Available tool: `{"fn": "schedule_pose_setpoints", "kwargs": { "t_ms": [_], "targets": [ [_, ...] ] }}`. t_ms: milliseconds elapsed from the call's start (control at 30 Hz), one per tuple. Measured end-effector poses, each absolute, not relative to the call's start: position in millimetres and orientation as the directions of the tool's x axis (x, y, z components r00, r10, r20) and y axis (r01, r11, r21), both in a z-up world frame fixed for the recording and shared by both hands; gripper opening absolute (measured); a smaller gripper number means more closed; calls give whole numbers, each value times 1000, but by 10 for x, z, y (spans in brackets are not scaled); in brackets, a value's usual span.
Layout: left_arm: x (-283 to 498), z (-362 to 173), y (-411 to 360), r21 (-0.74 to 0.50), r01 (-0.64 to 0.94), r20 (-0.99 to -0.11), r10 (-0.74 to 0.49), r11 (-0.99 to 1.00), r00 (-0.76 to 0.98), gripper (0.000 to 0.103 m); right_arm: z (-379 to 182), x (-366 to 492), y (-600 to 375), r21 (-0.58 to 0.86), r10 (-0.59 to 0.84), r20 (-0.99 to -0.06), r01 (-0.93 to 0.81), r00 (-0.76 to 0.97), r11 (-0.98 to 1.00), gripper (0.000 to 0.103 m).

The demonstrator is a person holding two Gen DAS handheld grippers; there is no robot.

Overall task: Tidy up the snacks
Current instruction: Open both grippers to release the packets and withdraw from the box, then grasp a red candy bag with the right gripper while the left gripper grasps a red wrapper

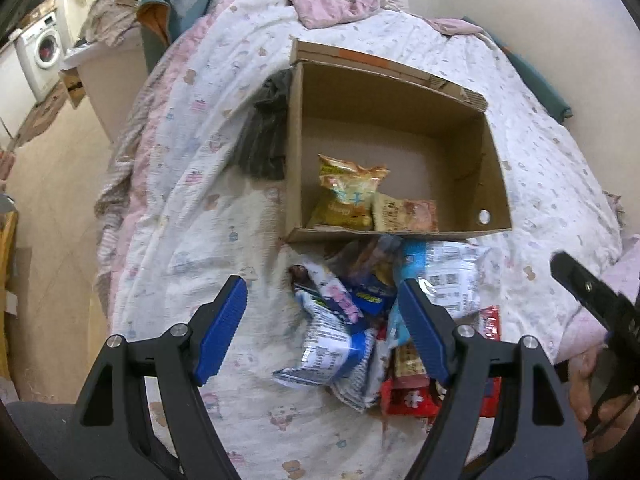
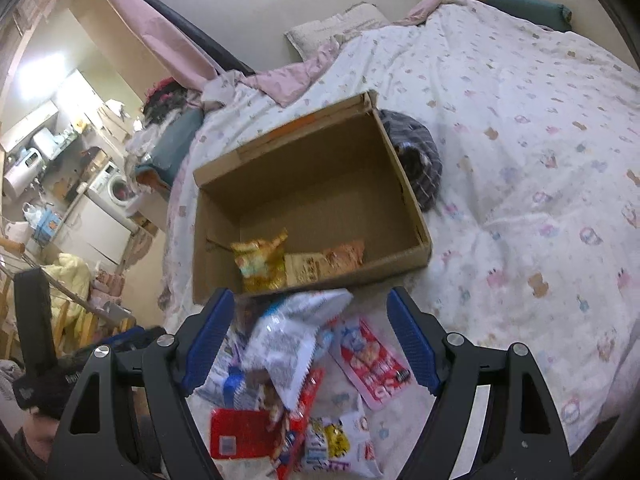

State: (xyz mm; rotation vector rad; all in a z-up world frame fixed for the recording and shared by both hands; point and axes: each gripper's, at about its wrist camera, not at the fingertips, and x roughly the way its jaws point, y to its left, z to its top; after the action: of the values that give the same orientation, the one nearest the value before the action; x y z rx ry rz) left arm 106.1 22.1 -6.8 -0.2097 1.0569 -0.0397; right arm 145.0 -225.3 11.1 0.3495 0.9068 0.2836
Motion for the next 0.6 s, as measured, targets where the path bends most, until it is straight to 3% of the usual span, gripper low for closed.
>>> {"fn": "schedule_pose_setpoints", "kwargs": {
  "t_ms": [367, 467, 600],
  "targets": [
    [1101, -204, 408, -189, -155, -882, -98, 970, 462, 75, -143, 1447, -2339, 401, 378, -781, -65, 498, 914, 81],
    [1113, -235, 413, -196, -155, -886, -107, 968, 451, 75, -326, 1494, -2287, 495, 482, -797, -64, 365, 867, 80],
    [1117, -264, 414, -188, -153, -891, -103, 970, 442, 75, -533, 1431, -2123, 547, 549, -805, -78, 226, 834, 48]
  ]
}}
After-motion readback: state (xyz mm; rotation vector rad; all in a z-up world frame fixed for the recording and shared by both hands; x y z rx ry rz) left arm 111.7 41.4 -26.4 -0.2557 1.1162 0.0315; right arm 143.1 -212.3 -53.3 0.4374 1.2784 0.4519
